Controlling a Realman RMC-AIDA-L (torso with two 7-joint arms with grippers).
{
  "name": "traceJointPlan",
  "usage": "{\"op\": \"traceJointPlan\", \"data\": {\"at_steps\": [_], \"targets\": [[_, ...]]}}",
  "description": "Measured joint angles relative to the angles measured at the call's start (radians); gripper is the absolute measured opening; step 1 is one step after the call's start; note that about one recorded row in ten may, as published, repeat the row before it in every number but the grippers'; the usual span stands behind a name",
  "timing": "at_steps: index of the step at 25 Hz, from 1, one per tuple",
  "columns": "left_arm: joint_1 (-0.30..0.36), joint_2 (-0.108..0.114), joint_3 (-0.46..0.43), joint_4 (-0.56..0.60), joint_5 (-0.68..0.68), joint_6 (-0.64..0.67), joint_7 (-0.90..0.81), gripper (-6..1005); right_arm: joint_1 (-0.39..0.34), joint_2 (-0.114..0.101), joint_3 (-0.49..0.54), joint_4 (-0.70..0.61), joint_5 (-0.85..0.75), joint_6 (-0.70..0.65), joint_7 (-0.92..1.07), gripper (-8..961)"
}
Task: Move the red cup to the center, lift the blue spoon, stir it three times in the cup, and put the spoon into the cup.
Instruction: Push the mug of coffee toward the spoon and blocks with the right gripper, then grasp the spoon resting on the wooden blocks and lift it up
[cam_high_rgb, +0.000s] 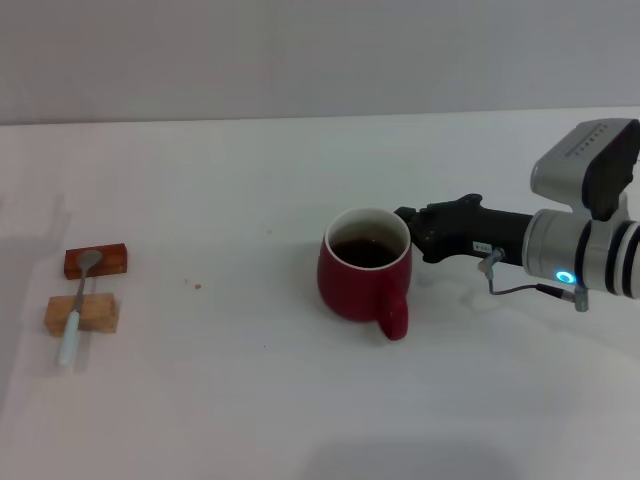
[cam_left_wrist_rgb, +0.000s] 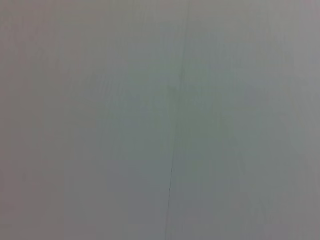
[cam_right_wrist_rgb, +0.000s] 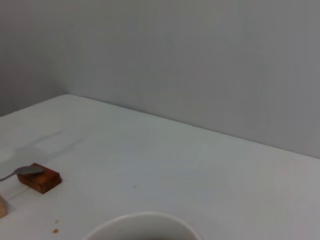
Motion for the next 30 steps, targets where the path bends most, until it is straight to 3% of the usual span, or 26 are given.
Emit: {"op": "traceJointPlan", "data": {"at_steps": [19, 26, 29, 30], "targets": [[0.003, -0.002, 0.0, -0.006, 0.001, 0.003, 0.0, 798, 0.028, 0.005, -0.023, 0.023, 0.003, -0.04, 0.0, -2], [0.018, 0.001, 0.027, -0.004, 0.003, 0.003, -0.051, 798, -0.061, 0.004, -0.008, -0.055, 0.056, -0.105, -0.001, -1], [0.031, 0.002, 0.047, -0.003, 0.004, 0.006, -0.054, 798, -0.123, 0.001, -0.007, -0.122, 0.116, -0.124, -0.006, -1], [0.035, 0.002, 0.053, -0.003, 0.004, 0.008, -0.054, 798, -0.17, 0.001, -0.007, -0.164, 0.201, -0.126, -0.044, -2]]}}
